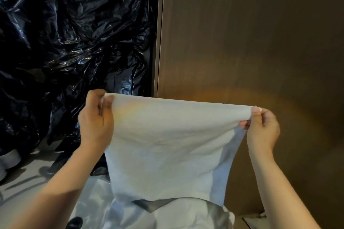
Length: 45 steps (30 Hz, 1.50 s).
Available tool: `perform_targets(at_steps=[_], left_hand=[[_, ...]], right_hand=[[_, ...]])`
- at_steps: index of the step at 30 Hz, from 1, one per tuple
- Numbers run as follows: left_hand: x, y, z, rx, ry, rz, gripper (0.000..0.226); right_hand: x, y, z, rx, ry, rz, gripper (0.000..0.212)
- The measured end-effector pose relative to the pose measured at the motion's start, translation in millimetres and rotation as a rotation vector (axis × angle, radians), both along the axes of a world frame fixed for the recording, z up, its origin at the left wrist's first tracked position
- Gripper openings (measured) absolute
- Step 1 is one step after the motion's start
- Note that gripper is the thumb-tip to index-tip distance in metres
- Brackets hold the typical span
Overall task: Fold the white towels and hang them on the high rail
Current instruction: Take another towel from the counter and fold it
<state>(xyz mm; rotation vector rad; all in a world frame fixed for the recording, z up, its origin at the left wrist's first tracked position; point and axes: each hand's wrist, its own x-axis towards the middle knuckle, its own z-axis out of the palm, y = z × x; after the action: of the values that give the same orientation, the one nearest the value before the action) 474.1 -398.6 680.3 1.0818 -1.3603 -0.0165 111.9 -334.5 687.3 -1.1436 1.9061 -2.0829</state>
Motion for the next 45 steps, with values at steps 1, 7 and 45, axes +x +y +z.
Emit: perform_targets(at_steps=[1, 7, 45], left_hand=[[3.2, -1.5, 3.4, -0.008, -0.006, 0.001, 0.014], [2.1, 5.4, 10.6, 0.071, -0.006, -0.088, 0.011], [-21.2, 51.4, 3.0, 0.314, 0.116, -0.083, 0.013]], right_hand=[[0.5, 0.1, 2.6, 0.007, 0.013, 0.037, 0.019], [4.0, 7.4, 5.4, 0.035, 0.061, 0.051, 0.025], [7.3, 53.6, -6.7, 0.137, 0.129, 0.047, 0.016]])
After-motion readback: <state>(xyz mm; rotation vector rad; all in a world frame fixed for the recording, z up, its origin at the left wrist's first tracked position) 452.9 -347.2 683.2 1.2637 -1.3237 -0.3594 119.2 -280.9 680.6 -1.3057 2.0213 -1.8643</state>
